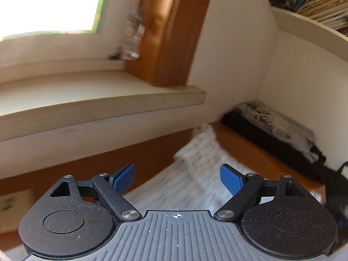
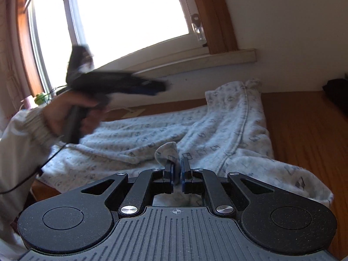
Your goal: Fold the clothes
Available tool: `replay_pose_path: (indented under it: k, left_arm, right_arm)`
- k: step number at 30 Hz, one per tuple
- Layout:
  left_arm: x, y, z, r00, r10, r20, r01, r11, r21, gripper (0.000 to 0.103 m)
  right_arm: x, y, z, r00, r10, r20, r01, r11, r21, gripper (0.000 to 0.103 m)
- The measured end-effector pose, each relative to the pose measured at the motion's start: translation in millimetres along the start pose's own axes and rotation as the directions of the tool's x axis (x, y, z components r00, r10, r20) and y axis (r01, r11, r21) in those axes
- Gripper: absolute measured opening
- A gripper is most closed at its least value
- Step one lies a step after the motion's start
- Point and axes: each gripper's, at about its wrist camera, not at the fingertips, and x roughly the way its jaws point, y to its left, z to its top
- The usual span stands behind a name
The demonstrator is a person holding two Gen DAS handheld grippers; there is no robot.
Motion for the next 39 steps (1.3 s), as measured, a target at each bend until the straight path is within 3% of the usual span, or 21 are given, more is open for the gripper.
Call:
replay_pose_path:
  k: [3, 6, 8, 9, 11, 12, 21, 29, 33, 37, 39]
  left_arm:
    - [37, -7, 8, 0.999, 0.002, -0.04, -0.001, 1.0, 0.005, 0.087]
    - [74, -14, 15, 0.997, 0.004, -0.081, -0.003, 1.0, 0.012, 0.069]
    - [86, -18, 15, 0.995, 0.008, -0.103, -0.005, 1.0, 0.026, 0.064]
    - [88, -21, 15, 0.995, -0.006, -0.101, 0.01, 0.999, 0.044, 0.047]
    - [92, -25, 15, 0.995, -0.007, -0.096, 0.013, 0.998, 0.057, 0.031]
    - [91, -27, 14, 0.995, -0.023, -0.099, 0.029, 0.998, 0.059, 0.009]
    - [34, -61, 31, 0.998, -0.044, -0.049, 0.05, 0.988, 0.146, 0.009]
    - [14, -44, 8, 0.995, 0.068, -0.067, -0.056, 0.984, 0.169, 0.01]
    - [3, -36, -3, 0.99, 0.123, -0.075, -0.108, 0.978, 0.18, 0.013]
    - [-7, -28, -15, 0.98, 0.179, -0.082, -0.16, 0.968, 0.192, 0.03]
    - [-16, -37, -13, 0.978, 0.21, 0.004, -0.206, 0.954, 0.218, 0.03]
  right_arm:
    - [-2, 1, -3, 1.0, -0.005, 0.015, 0.005, 1.0, -0.008, 0.007]
    - [-5, 2, -4, 0.999, -0.011, 0.03, 0.012, 1.0, -0.021, 0.007]
    - [-8, 2, -4, 0.999, -0.015, 0.041, 0.016, 0.999, -0.03, 0.006]
    - [-10, 1, -3, 0.999, -0.014, 0.047, 0.016, 0.999, -0.028, 0.007]
    - [-16, -2, -1, 0.998, -0.014, 0.062, 0.015, 1.0, -0.02, 0.007]
    - [-19, -4, 0, 0.997, -0.016, 0.071, 0.017, 1.0, -0.015, 0.007]
    - [-51, -4, 9, 0.993, -0.027, 0.111, 0.029, 0.999, -0.02, 0.005]
    - [-37, 36, 3, 0.999, 0.03, 0.045, -0.025, 0.992, -0.124, 0.005]
    - [-20, 43, -6, 1.0, 0.02, 0.003, -0.019, 0.989, -0.147, 0.005]
    - [-20, 46, -9, 1.0, 0.016, -0.01, -0.017, 0.989, -0.15, 0.007]
    - [-20, 47, -10, 1.0, 0.017, -0.02, -0.02, 0.989, -0.148, 0.015]
